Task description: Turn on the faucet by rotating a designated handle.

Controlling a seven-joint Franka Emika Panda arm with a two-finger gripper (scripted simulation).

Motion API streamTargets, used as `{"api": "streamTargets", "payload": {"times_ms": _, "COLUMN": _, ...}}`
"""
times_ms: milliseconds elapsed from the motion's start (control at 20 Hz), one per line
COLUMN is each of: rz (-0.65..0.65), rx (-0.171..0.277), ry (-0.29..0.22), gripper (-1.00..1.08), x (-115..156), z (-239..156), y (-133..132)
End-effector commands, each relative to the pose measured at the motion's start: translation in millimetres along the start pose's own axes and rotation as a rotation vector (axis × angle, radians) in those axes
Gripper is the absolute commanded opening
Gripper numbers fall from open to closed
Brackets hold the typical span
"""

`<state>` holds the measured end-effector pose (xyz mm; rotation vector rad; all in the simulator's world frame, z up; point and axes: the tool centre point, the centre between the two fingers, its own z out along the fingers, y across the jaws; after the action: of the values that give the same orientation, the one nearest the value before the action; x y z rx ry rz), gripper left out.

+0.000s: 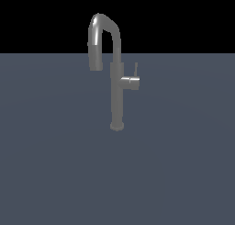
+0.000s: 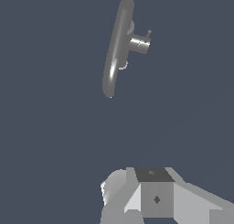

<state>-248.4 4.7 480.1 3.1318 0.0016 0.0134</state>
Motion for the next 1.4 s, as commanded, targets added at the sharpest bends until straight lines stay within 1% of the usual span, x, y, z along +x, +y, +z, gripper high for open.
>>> {"api": "streamTargets", "payload": {"times_ms": 0, "rz": 0.0, "rx": 0.0, "ry": 0.0, "gripper": -1.0, "x": 0, "z": 0, "y": 0}}
{"api": "streamTargets", "payload": {"times_ms": 200, "rz": 0.007, "rx": 0.007, "ry": -0.005, "gripper": -1.0, "x": 2, "z": 0, "y": 0}}
{"api": "streamTargets", "payload": {"times_ms": 350, "rz": 0.021, "rx": 0.02, "ry": -0.017, "gripper": -1.0, "x": 6, "z": 0, "y": -1}}
{"api": "streamTargets", "payload": {"times_ms": 650, "rz": 0.074, "rx": 0.072, "ry": -0.059, "gripper": -1.0, "x": 22, "z": 1, "y": -2}}
{"api": "streamTargets", "payload": {"times_ms": 800, "rz": 0.113, "rx": 0.11, "ry": -0.09, "gripper": -1.0, "x": 33, "z": 2, "y": -2}}
{"api": "streamTargets", "payload": {"times_ms": 950, "rz": 0.162, "rx": 0.157, "ry": -0.129, "gripper": -1.0, "x": 48, "z": 4, "y": -2}}
{"api": "streamTargets", "payload": {"times_ms": 1350, "rz": 0.318, "rx": 0.309, "ry": -0.252, "gripper": -1.0, "x": 93, "z": 13, "y": 2}}
